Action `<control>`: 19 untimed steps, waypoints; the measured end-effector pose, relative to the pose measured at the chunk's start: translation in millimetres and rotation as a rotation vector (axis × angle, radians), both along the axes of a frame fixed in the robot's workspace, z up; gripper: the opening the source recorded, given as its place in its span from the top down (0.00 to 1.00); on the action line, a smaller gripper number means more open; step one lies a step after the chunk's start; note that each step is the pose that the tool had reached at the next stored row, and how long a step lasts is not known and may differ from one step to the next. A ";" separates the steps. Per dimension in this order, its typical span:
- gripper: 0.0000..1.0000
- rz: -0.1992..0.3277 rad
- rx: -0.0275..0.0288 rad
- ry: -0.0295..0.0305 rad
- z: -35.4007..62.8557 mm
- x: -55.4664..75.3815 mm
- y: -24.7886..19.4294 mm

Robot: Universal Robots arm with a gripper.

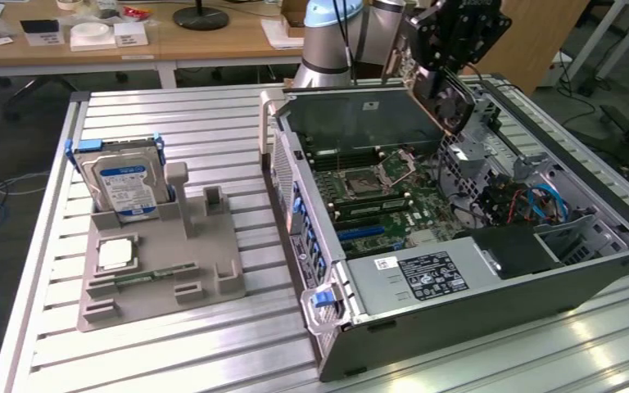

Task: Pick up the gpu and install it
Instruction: 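Insert the gpu into the slot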

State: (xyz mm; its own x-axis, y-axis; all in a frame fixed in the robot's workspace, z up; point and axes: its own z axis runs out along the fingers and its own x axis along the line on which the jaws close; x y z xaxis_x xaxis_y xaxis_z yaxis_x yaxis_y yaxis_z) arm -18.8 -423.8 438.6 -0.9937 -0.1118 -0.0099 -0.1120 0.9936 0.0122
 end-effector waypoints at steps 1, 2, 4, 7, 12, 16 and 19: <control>0.72 0.015 0.0000 0.0000 0.0 0.0 0.0; 0.72 0.031 0.0000 0.0000 0.0 0.0 0.0; 0.72 0.063 0.0000 0.0000 0.0 0.0 0.0; 0.72 0.110 0.0000 0.0000 0.0 0.0 0.0; 0.72 0.189 0.0000 0.0000 -0.1 0.0 0.0; 0.72 0.246 0.0000 0.0001 -0.1 0.0 0.0; 0.72 0.290 0.0000 0.0000 -0.2 0.0 0.0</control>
